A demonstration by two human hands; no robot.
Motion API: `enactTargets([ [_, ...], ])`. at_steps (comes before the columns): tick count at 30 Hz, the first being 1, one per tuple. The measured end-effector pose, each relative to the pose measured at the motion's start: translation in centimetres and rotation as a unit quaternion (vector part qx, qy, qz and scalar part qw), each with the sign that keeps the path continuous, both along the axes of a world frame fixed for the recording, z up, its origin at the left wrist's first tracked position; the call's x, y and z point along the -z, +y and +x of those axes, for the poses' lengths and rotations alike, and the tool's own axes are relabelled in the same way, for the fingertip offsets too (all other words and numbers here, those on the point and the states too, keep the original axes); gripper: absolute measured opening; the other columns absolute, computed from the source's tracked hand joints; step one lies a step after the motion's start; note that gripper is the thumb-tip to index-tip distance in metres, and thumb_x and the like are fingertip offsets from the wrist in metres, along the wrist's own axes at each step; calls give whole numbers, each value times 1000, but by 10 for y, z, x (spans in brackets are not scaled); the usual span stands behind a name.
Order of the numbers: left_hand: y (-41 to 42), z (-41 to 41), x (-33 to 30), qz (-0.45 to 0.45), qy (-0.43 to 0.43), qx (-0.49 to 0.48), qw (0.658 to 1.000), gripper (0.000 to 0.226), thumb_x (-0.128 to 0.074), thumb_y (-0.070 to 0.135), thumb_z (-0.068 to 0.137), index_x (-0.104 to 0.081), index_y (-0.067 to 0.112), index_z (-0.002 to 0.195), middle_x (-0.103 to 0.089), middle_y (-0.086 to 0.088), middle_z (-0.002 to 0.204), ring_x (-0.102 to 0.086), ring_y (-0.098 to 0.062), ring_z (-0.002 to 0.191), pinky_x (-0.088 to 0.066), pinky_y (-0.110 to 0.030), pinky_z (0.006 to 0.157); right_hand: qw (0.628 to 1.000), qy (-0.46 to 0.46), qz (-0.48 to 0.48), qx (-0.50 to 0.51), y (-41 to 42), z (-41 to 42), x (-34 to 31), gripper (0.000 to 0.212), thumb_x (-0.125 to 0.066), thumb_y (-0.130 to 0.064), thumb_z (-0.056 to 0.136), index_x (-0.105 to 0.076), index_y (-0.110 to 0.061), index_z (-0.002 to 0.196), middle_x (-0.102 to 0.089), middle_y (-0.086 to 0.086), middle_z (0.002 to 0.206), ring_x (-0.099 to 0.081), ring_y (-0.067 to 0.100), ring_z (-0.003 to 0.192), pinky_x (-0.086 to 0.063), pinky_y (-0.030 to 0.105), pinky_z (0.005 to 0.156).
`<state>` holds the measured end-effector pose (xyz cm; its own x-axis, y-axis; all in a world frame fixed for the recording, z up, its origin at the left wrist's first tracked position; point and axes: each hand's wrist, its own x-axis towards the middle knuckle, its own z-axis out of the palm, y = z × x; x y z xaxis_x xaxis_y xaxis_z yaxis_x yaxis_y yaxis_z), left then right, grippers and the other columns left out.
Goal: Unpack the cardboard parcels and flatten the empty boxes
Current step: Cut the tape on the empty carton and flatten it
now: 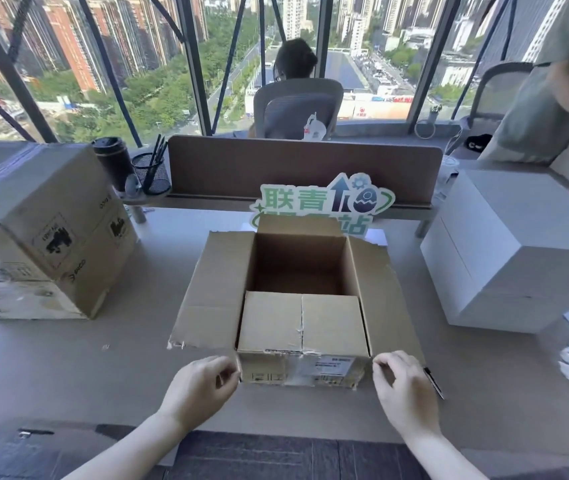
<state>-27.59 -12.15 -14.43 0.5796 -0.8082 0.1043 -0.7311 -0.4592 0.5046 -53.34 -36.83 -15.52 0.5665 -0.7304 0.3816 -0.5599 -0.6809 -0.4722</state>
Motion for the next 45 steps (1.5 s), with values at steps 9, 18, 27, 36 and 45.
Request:
enactTargets([
  [9, -21, -6, -6, -28, 294, -92, 951, 21, -60, 32, 83, -63, 31, 104, -71, 8, 110, -65, -10, 110, -54, -32, 90, 950, 49, 308, 23, 13, 12, -7, 35, -62, -29, 92, -64, -12, 123, -68, -1, 125, -59, 19, 118, -43, 29, 92],
  [18, -52, 7, -98, -236, 233, -126, 935, 35, -69, 26, 83, -65, 28, 118, -71, 13, 102, -65, 10, 92, -48, -7, 73, 945, -156, 288, -16, 2, 32, -120, 43, -60, -21, 96, -57, -28, 138, -63, -16, 131, -59, -5, 113, -45, 24, 104],
  [27, -82, 45, -131, -196, 246, -150, 937, 16, -67, 34, 89, -76, 25, 98, -76, 15, 87, -70, -6, 89, -56, -32, 85, 910, -188, 360, -82, -28, 67, -147, 58, -55, -37, 89, -47, -27, 145, -58, -16, 136, -52, -4, 124, -38, 25, 110],
  [36, -58, 32, -110, -263, 449, -39, 853, 56, -59, 56, 81, -53, 38, 134, -66, 14, 125, -61, -8, 117, -48, -36, 95, 867, -204, 421, -170, -29, 47, -109, 64, -70, -43, 85, -48, -25, 143, -61, -13, 135, -52, 0, 128, -42, 18, 101],
  [45, -52, 25, -67, -208, 382, -84, 897, 33, -61, 30, 96, -59, 40, 127, -73, 11, 111, -65, -3, 99, -49, -18, 82, 905, -152, 388, -86, -16, 54, -89, 26, -62, -21, 96, -64, -32, 120, -72, -22, 106, -65, -6, 102, -49, 21, 93],
])
